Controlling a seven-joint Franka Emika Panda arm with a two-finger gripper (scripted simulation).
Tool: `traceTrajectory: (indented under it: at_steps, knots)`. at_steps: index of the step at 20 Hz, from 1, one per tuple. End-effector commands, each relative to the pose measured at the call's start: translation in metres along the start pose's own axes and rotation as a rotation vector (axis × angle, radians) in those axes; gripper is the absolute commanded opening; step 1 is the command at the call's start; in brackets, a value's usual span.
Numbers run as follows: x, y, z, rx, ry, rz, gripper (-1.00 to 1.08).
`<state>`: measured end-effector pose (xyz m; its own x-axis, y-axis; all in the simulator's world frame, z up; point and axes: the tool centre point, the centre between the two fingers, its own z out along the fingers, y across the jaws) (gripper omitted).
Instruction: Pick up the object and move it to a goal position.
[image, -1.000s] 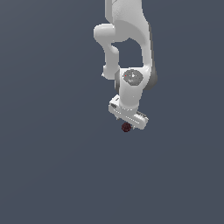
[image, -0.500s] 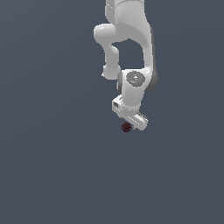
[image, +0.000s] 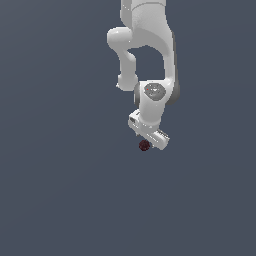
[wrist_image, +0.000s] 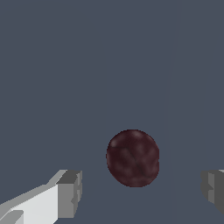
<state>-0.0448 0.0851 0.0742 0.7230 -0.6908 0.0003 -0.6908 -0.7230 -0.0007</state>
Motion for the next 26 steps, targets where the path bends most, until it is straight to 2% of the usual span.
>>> traceTrajectory:
  at_steps: [1, 8, 13, 14, 26]
  knots:
    - [-0.001, 0.0, 0.007, -0.001, -0.001, 0.0, 1.0]
    - [-0.001, 0.001, 0.039, -0.001, 0.0, 0.003, 1.0]
    - [-0.001, 0.0, 0.046, -0.001, 0.0, 0.004, 1.0]
    - [0.0, 0.0, 0.046, -0.001, 0.0, 0.004, -1.0]
    - [-0.001, 0.0, 0.044, 0.0, 0.0, 0.003, -1.0]
